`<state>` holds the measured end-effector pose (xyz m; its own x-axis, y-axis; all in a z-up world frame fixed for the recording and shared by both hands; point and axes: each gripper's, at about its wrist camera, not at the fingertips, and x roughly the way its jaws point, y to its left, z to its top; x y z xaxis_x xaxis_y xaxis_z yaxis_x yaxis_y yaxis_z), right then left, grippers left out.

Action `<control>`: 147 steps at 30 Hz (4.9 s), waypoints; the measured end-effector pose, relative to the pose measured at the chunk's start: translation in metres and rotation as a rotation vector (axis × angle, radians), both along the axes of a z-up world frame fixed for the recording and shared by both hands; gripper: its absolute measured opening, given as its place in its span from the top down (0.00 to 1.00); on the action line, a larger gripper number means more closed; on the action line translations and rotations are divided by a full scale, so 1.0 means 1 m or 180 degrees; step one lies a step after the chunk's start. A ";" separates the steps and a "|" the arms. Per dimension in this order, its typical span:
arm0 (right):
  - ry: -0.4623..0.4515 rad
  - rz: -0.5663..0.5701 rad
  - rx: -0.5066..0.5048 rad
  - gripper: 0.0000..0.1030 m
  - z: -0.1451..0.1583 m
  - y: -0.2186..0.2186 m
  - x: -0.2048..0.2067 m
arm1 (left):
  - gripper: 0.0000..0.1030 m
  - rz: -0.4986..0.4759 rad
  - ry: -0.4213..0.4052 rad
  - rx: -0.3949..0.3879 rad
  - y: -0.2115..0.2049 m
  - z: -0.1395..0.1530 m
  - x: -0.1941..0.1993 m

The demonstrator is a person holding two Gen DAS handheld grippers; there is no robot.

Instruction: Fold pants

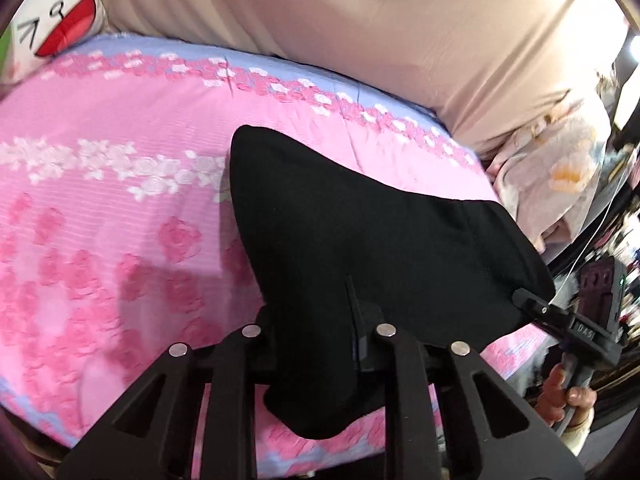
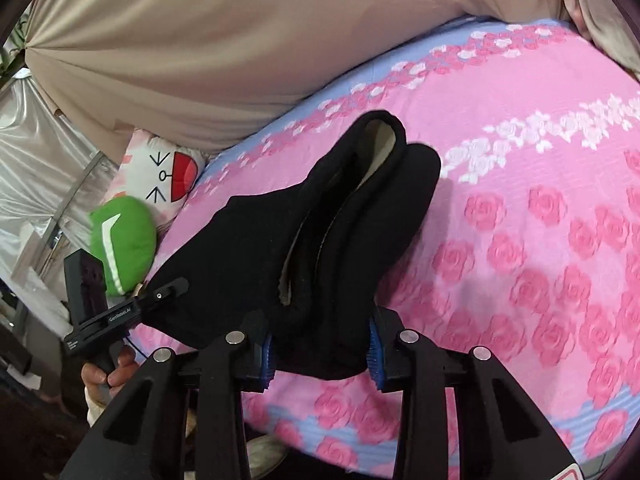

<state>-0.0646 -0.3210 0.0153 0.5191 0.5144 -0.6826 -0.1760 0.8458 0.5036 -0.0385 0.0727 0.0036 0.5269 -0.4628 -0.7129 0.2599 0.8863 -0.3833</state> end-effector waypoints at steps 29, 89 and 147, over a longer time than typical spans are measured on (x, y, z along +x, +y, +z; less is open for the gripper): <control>-0.0302 -0.0036 -0.1149 0.97 0.006 0.038 0.081 | 0.13 0.0460 -0.0314 0.1164 -0.050 -0.018 0.008; 0.0534 -0.0195 0.0256 0.16 -0.045 -0.015 0.007 | 0.05 0.0112 0.0591 -0.0297 -0.020 -0.041 -0.004; -0.1638 0.0084 -0.0346 0.65 0.177 0.045 -0.030 | 0.78 -0.0239 -0.1562 0.0070 -0.047 0.173 -0.053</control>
